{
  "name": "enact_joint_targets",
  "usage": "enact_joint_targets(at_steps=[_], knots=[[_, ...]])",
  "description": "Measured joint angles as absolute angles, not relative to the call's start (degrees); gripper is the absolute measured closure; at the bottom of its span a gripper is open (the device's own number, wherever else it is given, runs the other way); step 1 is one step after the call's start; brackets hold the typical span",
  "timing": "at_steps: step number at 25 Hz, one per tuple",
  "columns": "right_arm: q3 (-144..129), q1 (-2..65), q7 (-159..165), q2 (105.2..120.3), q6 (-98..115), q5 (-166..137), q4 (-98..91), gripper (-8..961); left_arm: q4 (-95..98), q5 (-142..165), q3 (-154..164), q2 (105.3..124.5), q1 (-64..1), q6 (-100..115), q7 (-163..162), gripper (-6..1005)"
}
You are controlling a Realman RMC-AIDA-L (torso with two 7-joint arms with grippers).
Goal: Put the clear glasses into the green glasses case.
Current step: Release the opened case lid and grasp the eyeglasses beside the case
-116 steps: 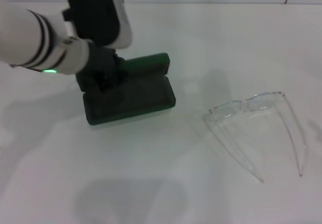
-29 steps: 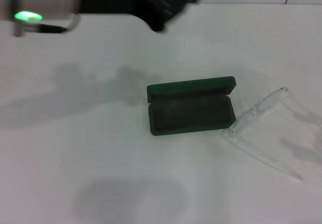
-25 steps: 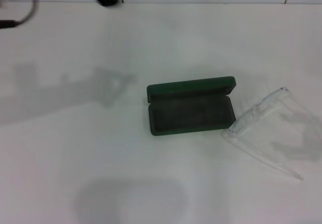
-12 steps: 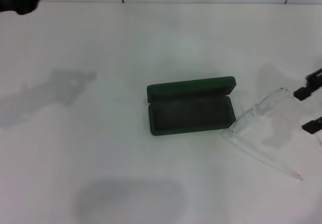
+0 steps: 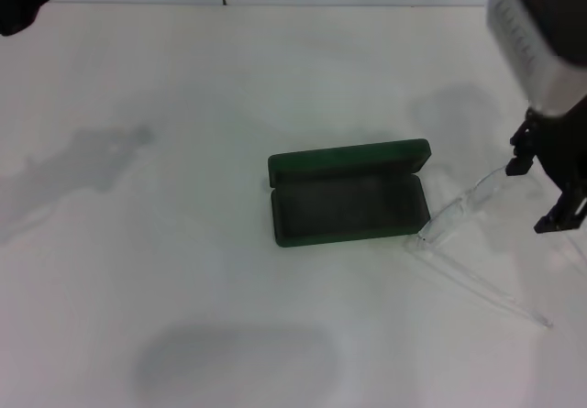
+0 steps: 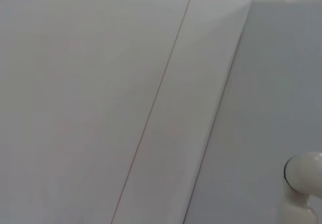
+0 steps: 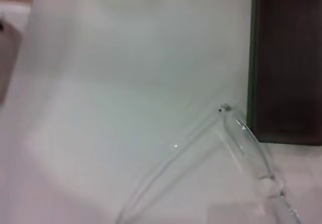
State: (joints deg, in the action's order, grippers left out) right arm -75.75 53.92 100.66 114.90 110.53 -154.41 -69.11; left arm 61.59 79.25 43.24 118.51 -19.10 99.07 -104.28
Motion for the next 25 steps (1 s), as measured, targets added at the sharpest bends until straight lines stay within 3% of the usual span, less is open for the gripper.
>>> enact_joint_targets(at_steps=[9, 25], knots=[[-84.9, 53.9, 100.6, 115.96, 101.2, -153.9, -67.8, 211, 61.4, 79.0, 43.2, 118.68, -19.2, 100.4, -104.0, 970], [-89.3, 54.7, 98.4, 116.18, 94.2, -151.2, -60.1, 269, 55.7, 79.0, 43.4, 118.23, -21.0, 100.5, -101.2, 969]])
